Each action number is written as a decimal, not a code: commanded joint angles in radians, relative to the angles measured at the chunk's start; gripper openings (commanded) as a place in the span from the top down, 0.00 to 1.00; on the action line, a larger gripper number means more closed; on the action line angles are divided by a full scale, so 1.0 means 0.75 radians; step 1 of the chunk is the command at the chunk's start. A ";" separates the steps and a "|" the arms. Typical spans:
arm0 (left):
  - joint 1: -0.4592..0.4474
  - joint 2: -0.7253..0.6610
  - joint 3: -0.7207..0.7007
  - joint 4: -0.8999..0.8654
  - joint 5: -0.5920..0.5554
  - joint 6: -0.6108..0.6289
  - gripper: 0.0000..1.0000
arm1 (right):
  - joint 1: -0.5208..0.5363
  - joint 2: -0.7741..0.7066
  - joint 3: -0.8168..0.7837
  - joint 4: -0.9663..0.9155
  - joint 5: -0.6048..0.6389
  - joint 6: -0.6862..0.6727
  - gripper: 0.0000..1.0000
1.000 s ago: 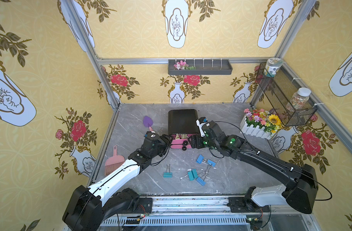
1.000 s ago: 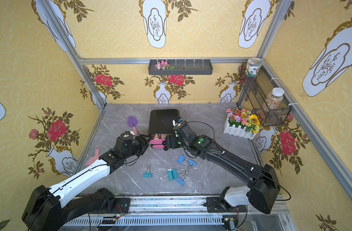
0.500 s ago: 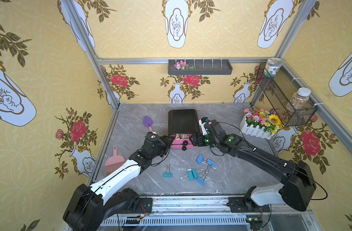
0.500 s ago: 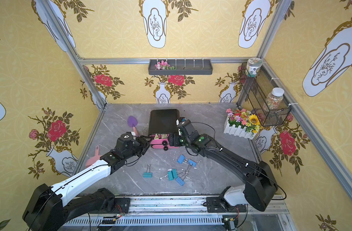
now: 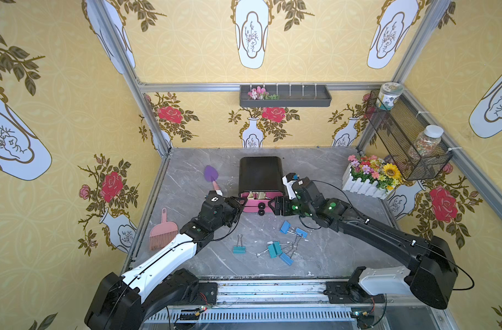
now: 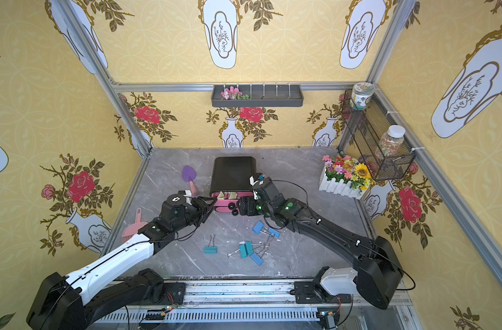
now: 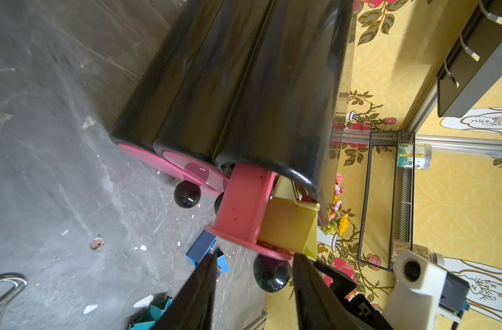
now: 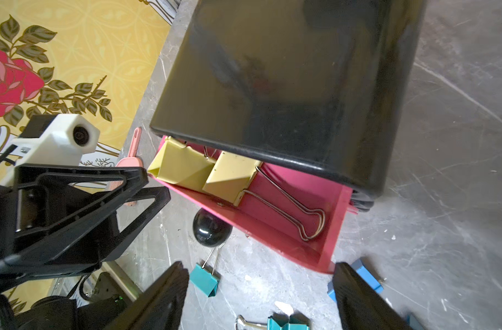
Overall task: Put the binder clips in the drawer according to color
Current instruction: Adjust the drawer in the storage box.
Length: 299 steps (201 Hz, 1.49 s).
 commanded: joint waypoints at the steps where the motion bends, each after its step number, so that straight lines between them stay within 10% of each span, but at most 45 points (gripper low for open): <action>1: -0.003 -0.027 -0.026 0.027 0.019 -0.023 0.51 | 0.012 -0.029 -0.009 0.033 0.020 0.032 0.16; 153: 0.017 -0.016 0.001 -0.044 -0.045 0.039 0.30 | -0.025 0.034 0.081 -0.079 0.130 -0.001 0.09; 299: 0.009 0.065 -0.056 0.111 0.073 0.012 0.47 | -0.032 0.075 0.015 0.051 0.049 0.117 0.25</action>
